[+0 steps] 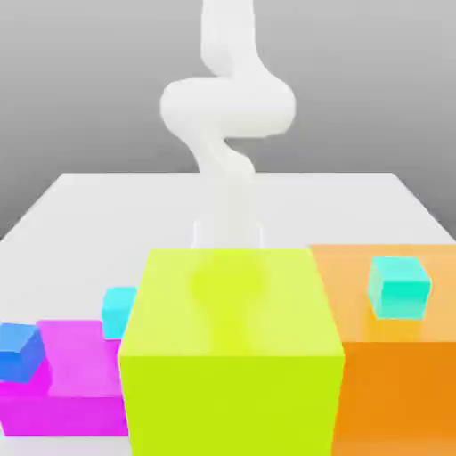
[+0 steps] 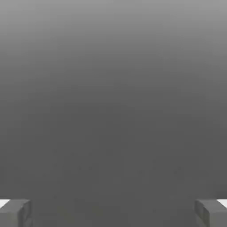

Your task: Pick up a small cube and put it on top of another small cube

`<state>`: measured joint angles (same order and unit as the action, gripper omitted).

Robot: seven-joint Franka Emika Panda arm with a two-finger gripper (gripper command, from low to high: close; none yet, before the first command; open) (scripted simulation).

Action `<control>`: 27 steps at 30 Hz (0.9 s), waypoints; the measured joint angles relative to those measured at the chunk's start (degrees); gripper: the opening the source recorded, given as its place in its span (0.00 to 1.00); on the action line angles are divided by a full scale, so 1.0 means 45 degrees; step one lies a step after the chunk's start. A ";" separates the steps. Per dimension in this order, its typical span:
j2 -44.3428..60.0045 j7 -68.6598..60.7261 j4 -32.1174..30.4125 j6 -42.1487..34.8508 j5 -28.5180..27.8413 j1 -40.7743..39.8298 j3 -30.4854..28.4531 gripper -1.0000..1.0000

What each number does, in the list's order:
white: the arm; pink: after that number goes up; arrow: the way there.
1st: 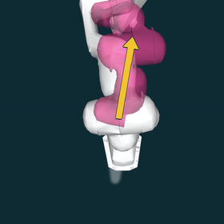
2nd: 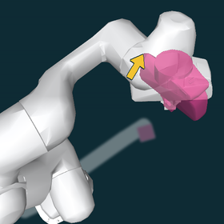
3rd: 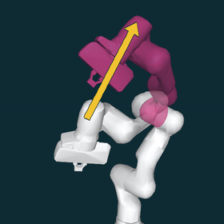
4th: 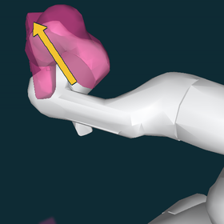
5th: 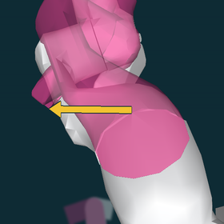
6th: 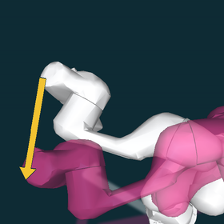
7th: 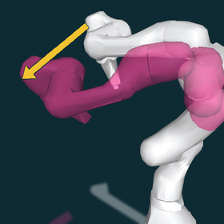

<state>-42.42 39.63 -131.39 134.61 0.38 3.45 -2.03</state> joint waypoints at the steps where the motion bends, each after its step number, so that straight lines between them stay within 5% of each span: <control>1: 0.0333 -0.0598 0.0037 0.0272 0.0043 0.0321 -0.0179 0.50; 11: 0.3827 0.1486 -0.1483 -0.0644 0.1278 0.2592 0.2535 0.50; 20: 0.6923 0.5791 -0.3273 -0.1696 0.1109 0.4441 0.5870 0.50; 27: 0.7845 0.9470 -0.5502 0.1604 0.0788 0.4129 0.6375 0.50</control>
<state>-7.12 82.25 -156.15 141.83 3.92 22.03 26.66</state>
